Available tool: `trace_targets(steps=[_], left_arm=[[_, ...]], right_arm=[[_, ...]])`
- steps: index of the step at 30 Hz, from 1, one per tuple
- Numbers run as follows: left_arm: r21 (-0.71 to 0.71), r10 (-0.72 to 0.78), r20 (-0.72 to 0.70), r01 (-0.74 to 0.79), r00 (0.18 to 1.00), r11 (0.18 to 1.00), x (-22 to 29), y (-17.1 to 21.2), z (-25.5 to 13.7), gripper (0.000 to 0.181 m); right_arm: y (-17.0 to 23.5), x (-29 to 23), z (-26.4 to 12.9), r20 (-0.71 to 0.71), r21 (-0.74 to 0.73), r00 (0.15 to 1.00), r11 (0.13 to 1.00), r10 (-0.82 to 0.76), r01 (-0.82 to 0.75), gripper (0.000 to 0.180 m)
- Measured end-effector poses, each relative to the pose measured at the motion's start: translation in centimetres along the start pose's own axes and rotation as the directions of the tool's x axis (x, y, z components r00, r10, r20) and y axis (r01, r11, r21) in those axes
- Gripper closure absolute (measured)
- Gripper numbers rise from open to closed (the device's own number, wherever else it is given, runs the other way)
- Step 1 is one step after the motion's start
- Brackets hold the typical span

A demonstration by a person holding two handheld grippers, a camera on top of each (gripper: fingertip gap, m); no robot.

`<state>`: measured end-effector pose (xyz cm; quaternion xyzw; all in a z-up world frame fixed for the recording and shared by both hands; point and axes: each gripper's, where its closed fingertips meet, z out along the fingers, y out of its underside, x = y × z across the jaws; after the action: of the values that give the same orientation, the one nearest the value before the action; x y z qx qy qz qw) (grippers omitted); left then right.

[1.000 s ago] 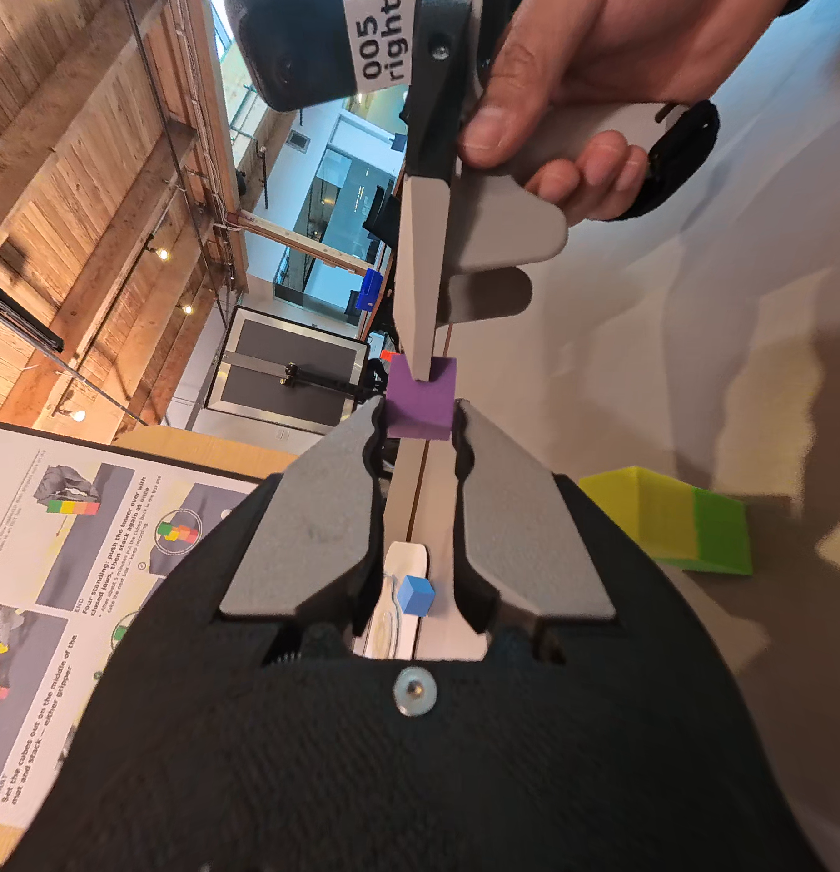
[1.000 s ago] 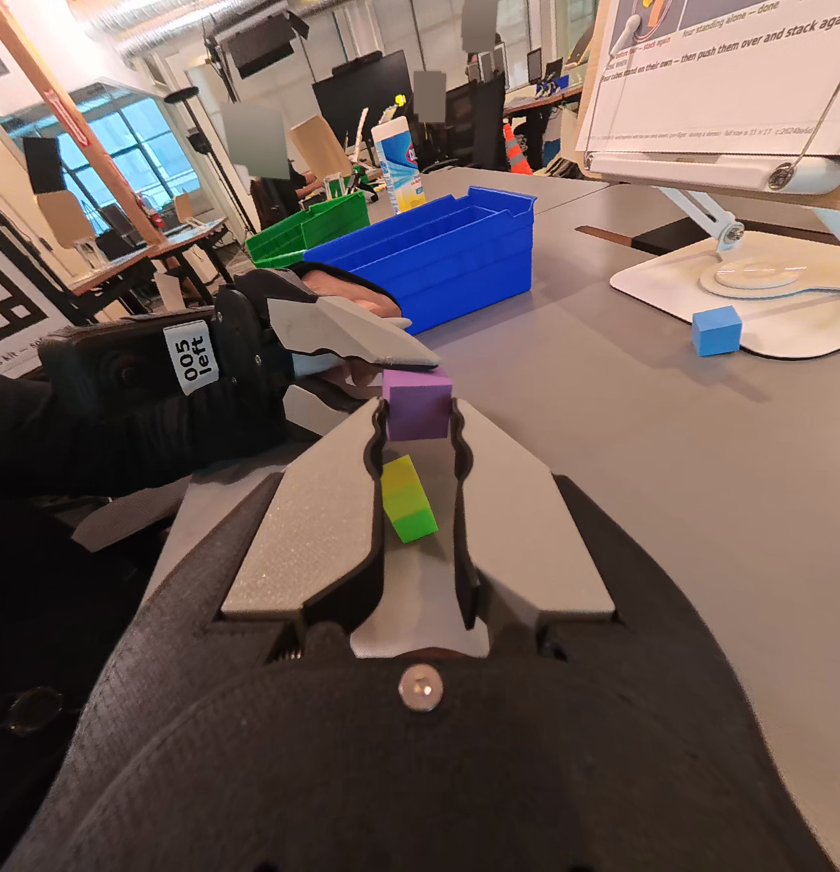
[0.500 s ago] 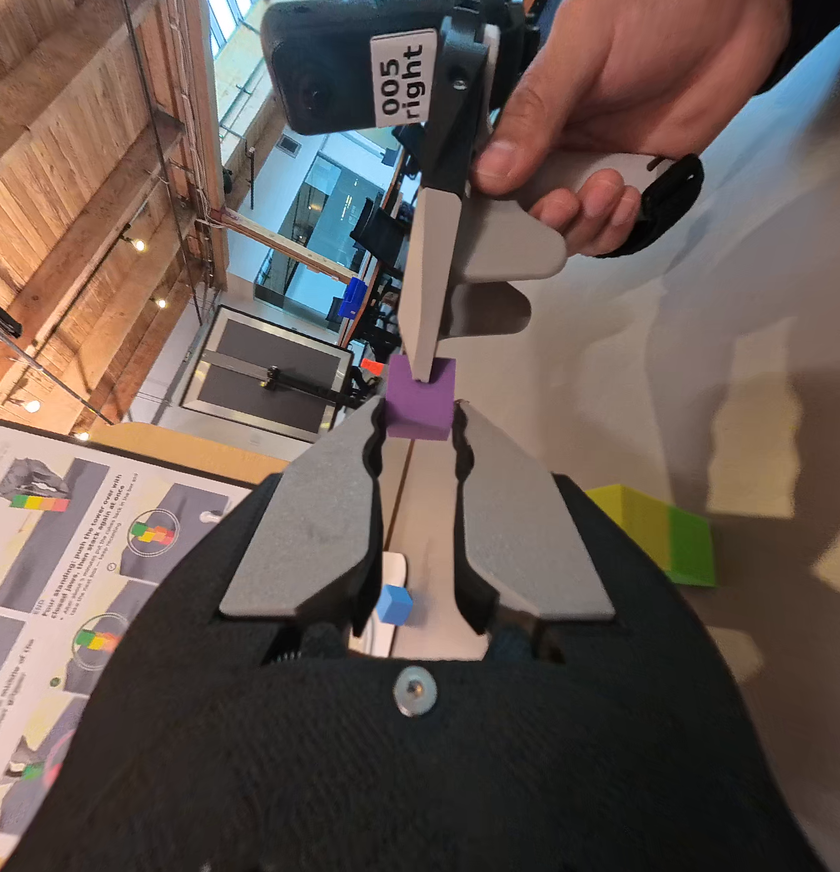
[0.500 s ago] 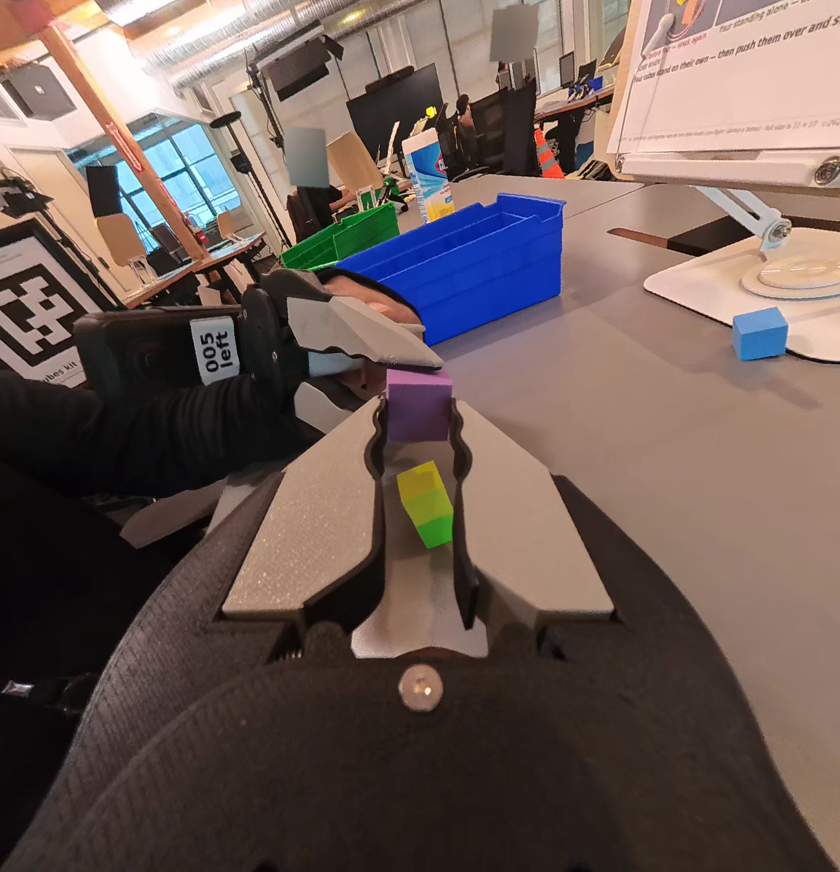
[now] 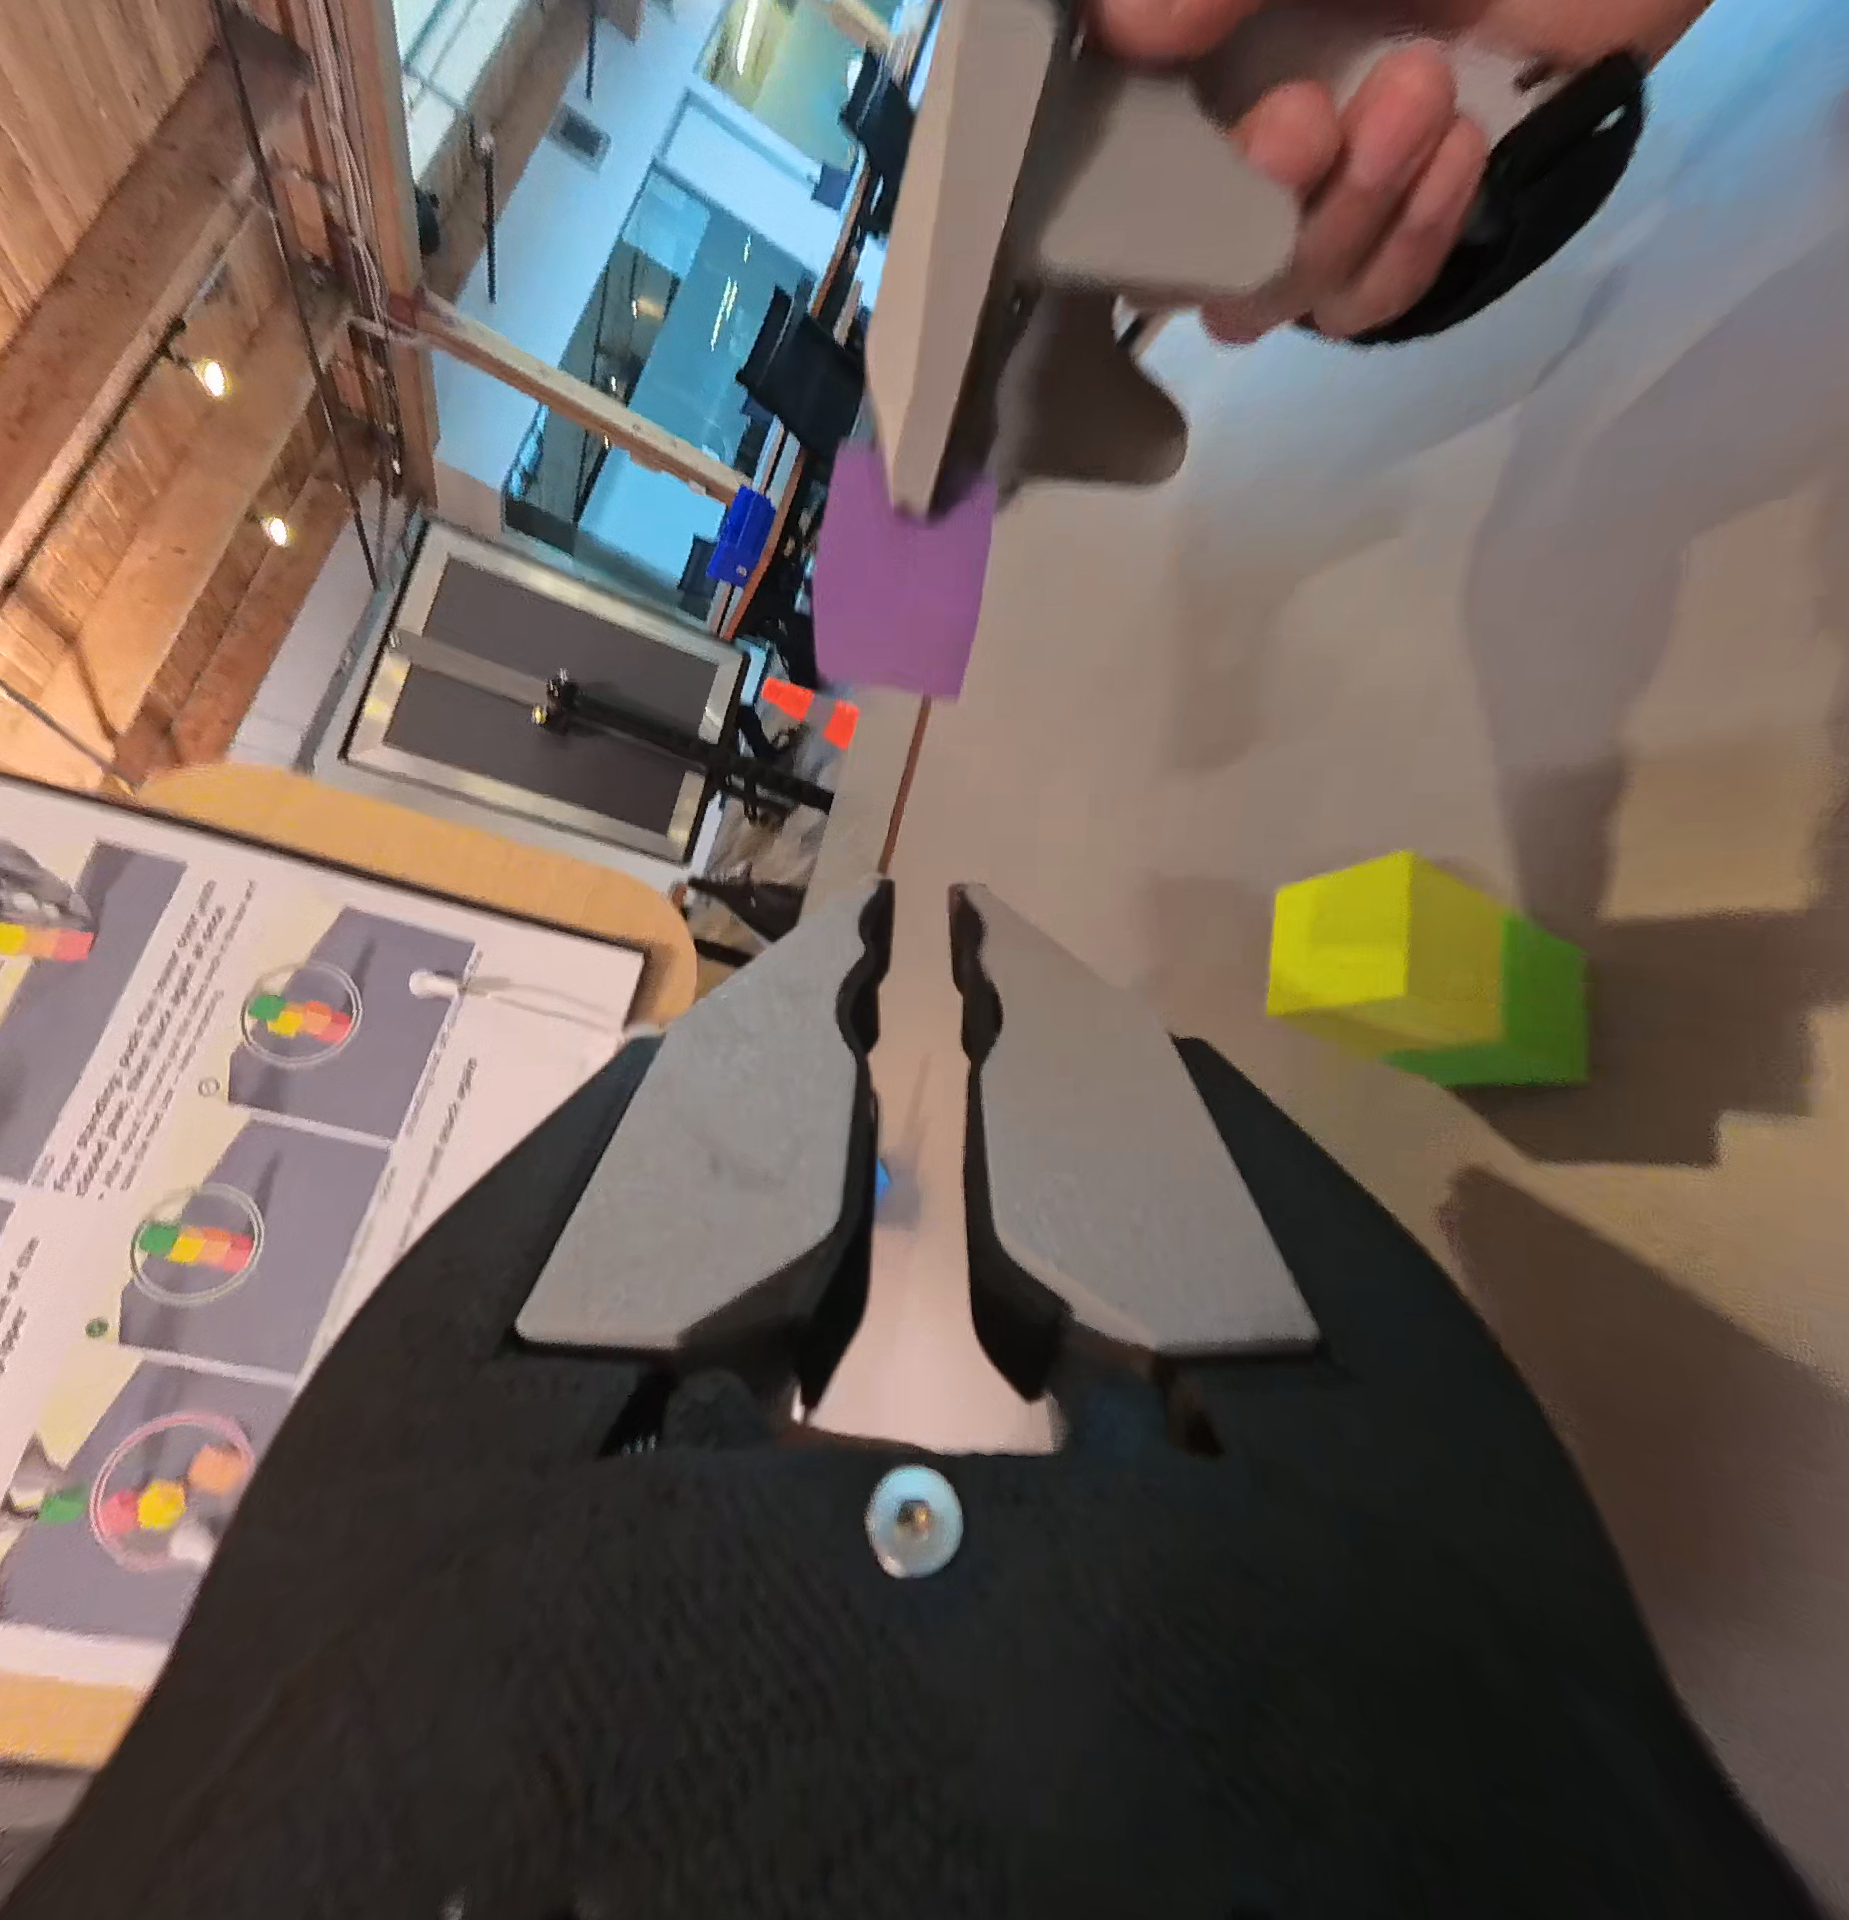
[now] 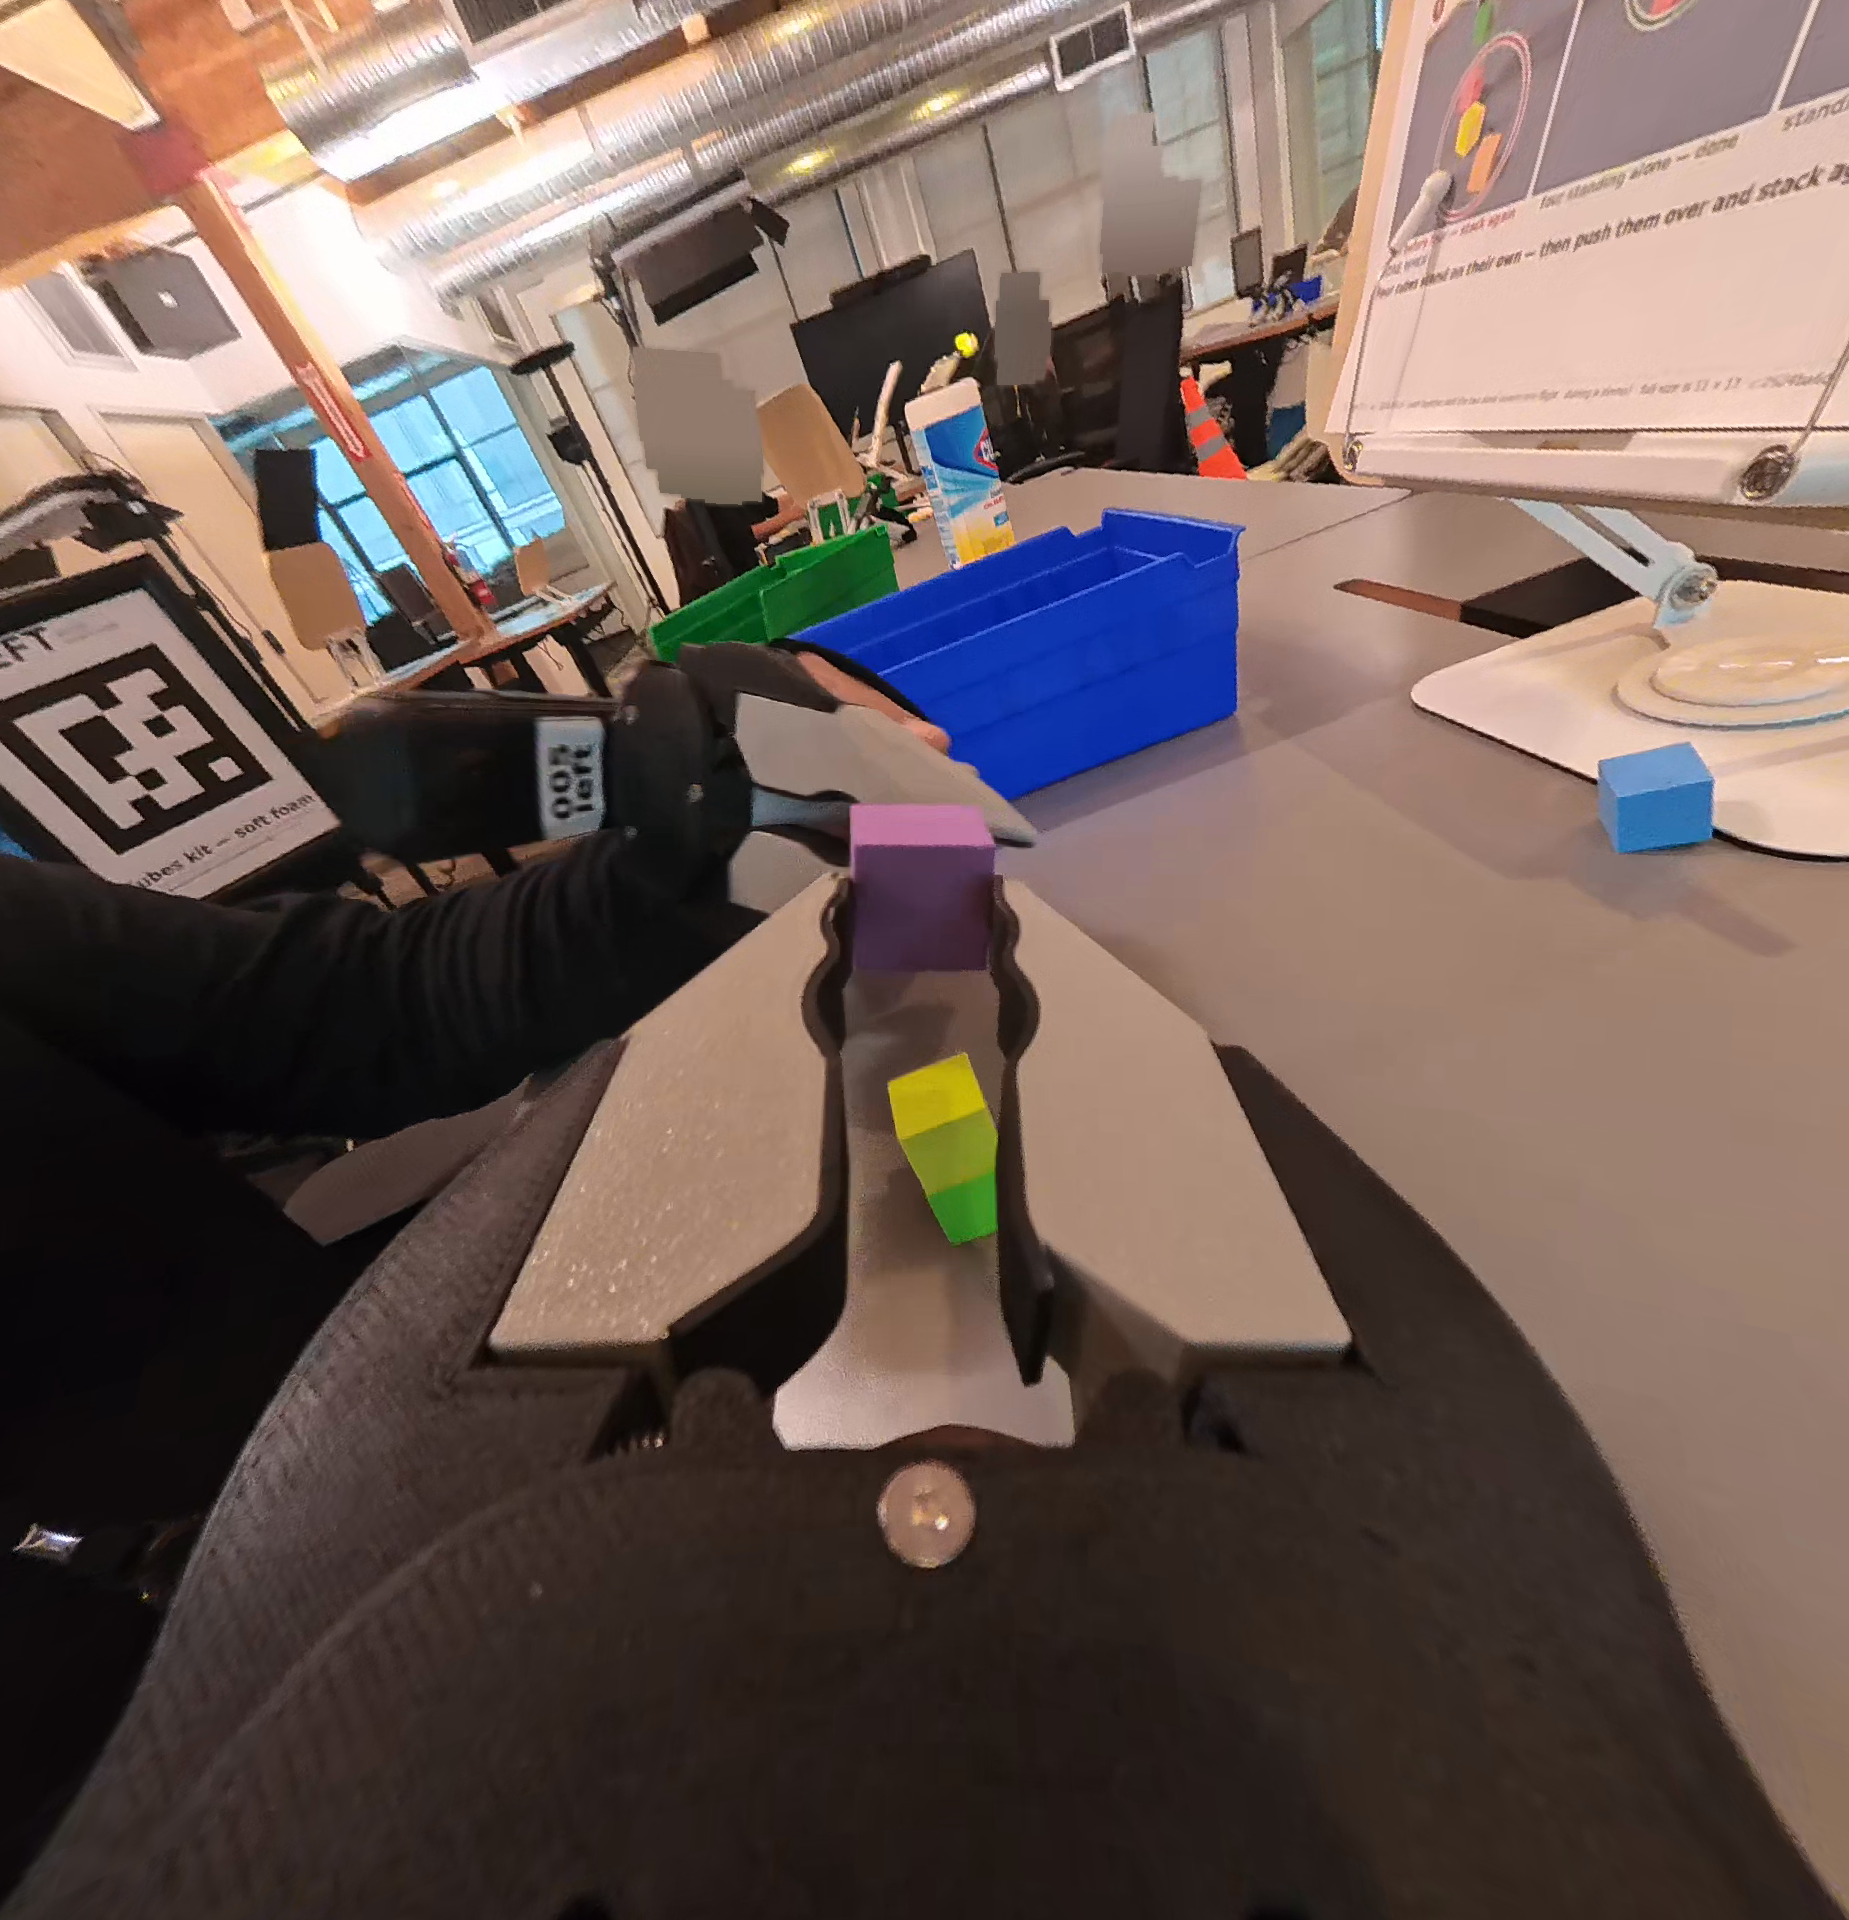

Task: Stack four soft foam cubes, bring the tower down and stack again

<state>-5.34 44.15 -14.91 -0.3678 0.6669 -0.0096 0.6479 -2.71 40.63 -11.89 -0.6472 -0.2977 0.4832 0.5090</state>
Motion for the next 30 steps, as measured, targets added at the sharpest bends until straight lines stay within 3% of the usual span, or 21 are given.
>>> trace_targets(steps=[4, 10, 15, 19, 30], left_arm=[[-0.147, -0.121, 0.060, 0.129, 0.991, 0.981, -1.3, 4.4, -0.3, 0.181], [-0.250, -0.291, 0.023, 0.287, 0.956, 0.925, -0.3, 7.7, 0.2, 0.181], [-0.250, -0.453, -0.179, 0.405, 0.873, 0.879, 2.5, 6.2, -0.3, 0.176], [-0.226, -0.496, -0.311, 0.444, 0.811, 0.867, 4.1, 4.2, -1.2, 0.171], [-0.030, -0.561, -0.360, 0.592, 0.745, 0.805, 1.3, -0.2, -2.5, 0.181]], right_arm=[[0.1, -1.0, 0.4, 0.085, 0.041, 0.996, 0.999, -0.023, 0.019, 0.157], [2.9, -0.3, 2.0, 0.064, -0.071, 0.989, 0.988, -0.135, 0.140, 0.156], [4.0, -0.5, 2.8, 0.049, -0.118, 0.970, 0.963, -0.239, 0.243, 0.156], [4.1, -0.7, 3.0, 0.052, -0.115, 0.969, 0.963, -0.240, 0.244, 0.157], [3.9, -0.8, 3.1, 0.046, -0.112, 0.969, 0.963, -0.241, 0.245, 0.156]])
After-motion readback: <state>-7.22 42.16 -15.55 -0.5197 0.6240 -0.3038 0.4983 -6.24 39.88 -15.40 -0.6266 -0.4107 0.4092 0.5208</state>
